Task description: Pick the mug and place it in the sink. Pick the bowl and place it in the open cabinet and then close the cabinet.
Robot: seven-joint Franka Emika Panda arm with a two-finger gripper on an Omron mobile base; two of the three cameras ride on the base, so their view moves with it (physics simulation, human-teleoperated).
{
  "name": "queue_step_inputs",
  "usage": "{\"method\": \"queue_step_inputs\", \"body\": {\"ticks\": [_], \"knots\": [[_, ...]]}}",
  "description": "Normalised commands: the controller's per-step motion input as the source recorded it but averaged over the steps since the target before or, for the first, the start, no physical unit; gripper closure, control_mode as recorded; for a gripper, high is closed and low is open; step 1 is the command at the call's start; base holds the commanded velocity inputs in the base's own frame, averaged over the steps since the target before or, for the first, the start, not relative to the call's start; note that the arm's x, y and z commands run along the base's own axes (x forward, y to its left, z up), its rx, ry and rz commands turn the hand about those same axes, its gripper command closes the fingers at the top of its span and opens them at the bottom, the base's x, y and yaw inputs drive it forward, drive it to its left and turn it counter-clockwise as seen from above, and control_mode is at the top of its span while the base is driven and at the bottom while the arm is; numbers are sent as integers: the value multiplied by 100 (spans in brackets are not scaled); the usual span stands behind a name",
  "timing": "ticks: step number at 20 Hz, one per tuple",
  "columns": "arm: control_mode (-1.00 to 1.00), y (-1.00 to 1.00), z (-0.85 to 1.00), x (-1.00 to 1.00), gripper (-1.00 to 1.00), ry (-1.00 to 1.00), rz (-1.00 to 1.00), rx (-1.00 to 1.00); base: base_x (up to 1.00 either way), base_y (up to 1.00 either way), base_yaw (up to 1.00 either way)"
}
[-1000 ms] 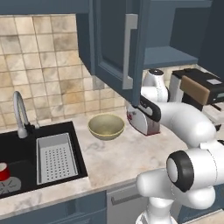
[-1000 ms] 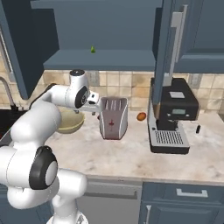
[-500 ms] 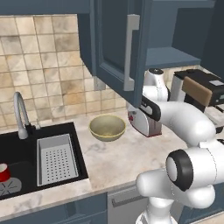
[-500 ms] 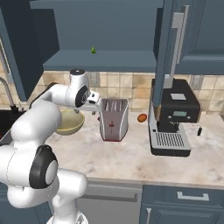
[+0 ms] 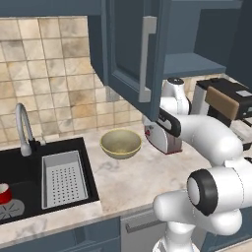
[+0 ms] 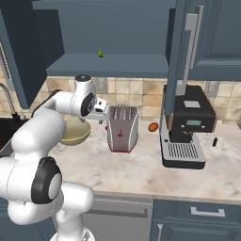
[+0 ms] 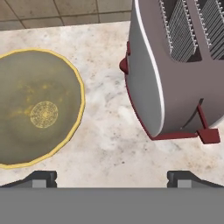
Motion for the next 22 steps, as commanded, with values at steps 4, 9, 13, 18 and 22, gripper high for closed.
{"method": "queue_step_inputs", "body": {"ticks": [4,9,13,18,22], "knots": [[100,0,0,0,-100,0,0,0,5,-22,0],[100,0,0,0,-100,0,0,0,-9,-52,8],[100,0,0,0,-100,0,0,0,0,-46,11],[100,0,0,0,-100,0,0,0,-4,-31,5],[100,0,0,0,-100,0,0,0,15,16,0]]}}
